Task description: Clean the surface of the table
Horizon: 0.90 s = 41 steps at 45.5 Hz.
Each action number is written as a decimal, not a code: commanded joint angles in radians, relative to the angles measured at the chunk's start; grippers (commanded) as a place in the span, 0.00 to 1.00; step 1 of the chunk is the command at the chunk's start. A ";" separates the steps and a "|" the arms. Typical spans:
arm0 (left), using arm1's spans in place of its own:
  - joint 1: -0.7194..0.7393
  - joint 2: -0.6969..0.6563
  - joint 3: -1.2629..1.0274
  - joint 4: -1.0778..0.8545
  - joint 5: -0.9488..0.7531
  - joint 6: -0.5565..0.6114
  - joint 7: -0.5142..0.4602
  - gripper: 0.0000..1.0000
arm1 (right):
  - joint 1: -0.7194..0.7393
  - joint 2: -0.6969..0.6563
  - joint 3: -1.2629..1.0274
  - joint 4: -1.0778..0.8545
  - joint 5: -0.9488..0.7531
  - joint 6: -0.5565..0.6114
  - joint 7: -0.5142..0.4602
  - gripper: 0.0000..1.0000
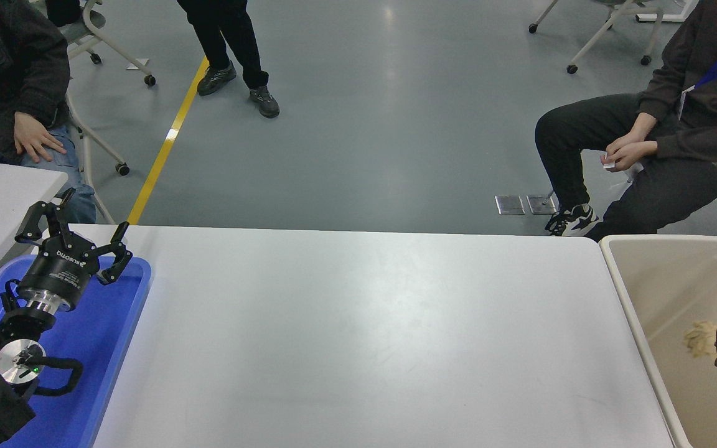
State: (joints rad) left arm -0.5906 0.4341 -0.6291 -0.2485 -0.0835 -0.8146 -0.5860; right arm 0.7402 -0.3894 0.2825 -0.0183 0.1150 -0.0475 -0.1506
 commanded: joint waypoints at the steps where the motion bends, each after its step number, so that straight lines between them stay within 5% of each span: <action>1: 0.000 0.000 0.000 0.000 0.001 0.000 0.000 1.00 | 0.007 -0.002 0.001 0.000 0.000 -0.002 0.000 1.00; 32: 0.000 0.000 0.000 0.000 -0.001 0.000 0.000 1.00 | 0.053 -0.008 0.020 0.003 0.006 0.057 -0.001 1.00; 41: 0.000 0.000 0.000 0.000 0.001 0.000 0.000 1.00 | 0.057 -0.129 0.112 0.156 0.022 0.135 0.000 1.00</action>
State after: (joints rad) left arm -0.5906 0.4341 -0.6291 -0.2485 -0.0834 -0.8145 -0.5860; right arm 0.7853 -0.4199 0.3144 0.0048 0.1268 0.0165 -0.1524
